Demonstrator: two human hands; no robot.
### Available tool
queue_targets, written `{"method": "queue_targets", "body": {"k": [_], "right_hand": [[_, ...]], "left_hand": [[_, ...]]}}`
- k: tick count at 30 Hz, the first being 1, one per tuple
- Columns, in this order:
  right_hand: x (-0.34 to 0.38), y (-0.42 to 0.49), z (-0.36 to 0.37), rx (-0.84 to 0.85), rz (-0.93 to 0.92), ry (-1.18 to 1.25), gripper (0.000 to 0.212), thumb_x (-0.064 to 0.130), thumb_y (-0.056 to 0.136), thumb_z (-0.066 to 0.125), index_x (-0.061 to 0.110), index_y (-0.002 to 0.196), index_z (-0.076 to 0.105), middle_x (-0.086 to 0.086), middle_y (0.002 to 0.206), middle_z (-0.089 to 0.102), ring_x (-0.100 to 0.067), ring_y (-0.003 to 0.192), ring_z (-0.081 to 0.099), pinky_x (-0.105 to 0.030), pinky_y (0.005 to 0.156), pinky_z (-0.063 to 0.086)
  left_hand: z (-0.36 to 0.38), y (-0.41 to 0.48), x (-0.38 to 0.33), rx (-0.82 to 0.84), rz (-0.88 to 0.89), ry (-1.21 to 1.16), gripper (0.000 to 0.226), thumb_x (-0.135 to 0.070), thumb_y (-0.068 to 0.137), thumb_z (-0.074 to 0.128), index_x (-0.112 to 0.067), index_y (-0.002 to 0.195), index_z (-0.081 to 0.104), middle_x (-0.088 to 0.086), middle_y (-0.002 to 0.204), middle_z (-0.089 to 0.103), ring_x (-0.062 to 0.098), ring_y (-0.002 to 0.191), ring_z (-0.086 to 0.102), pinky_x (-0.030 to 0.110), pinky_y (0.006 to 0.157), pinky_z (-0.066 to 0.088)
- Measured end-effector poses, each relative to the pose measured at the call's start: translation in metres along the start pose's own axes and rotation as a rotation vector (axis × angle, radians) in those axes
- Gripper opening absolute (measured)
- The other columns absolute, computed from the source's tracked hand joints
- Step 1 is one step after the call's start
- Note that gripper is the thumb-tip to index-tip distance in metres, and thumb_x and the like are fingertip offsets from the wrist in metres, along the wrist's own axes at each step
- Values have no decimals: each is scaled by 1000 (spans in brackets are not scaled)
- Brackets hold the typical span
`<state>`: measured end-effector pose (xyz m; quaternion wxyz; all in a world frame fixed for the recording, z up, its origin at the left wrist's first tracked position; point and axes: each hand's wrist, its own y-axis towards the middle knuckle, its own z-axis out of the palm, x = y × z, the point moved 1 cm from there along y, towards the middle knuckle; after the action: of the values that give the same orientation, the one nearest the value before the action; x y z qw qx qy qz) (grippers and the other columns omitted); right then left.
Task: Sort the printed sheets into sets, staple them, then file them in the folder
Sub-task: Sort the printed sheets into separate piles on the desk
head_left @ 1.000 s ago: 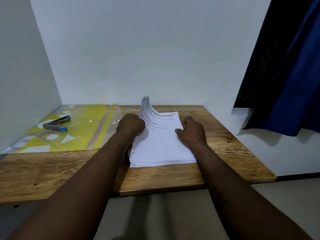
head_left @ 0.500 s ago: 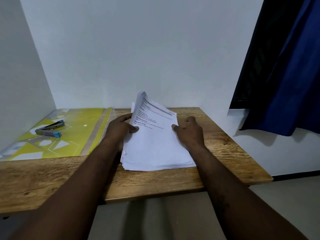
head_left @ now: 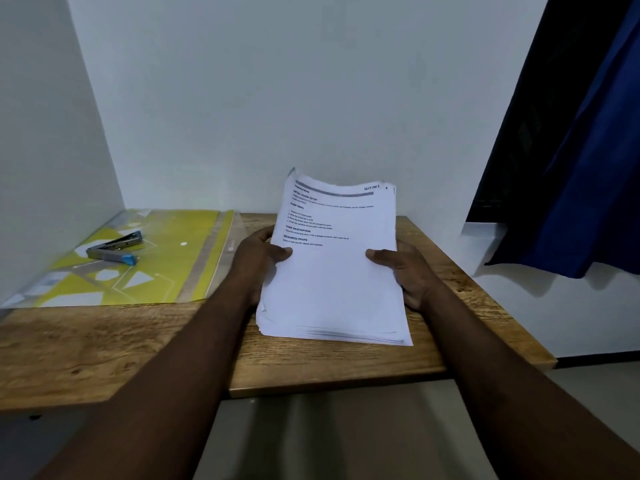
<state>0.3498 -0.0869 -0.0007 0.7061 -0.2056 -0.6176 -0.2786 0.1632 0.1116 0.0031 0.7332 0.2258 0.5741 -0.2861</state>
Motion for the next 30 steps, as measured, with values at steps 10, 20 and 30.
{"method": "queue_targets", "body": {"k": [10, 20, 30], "right_hand": [[0, -4, -6, -43, -47, -44, 32, 11, 99, 70, 0, 129, 68, -16, 121, 77, -39, 111, 74, -54, 94, 61], [3, 1, -7, -95, -45, -1, 30, 28, 105, 63, 6, 123, 71, -13, 117, 79, -33, 107, 76, -50, 92, 62], [5, -1, -6, -73, -49, 1, 23, 20, 104, 64, 6, 121, 71, -10, 112, 80, -29, 100, 79, -40, 78, 66]], "left_hand": [[7, 2, 12, -228, 174, 328, 30, -17, 86, 85, -12, 107, 64, -6, 94, 70, 10, 81, 67, 23, 59, 48], [-1, 14, 14, -265, 112, 247, 16, -14, 89, 81, -10, 100, 71, 5, 98, 78, 27, 91, 75, 40, 81, 62], [-1, 12, 14, -153, 100, 138, 30, -5, 84, 83, -12, 112, 76, 2, 104, 81, 26, 94, 78, 43, 89, 63]]}}
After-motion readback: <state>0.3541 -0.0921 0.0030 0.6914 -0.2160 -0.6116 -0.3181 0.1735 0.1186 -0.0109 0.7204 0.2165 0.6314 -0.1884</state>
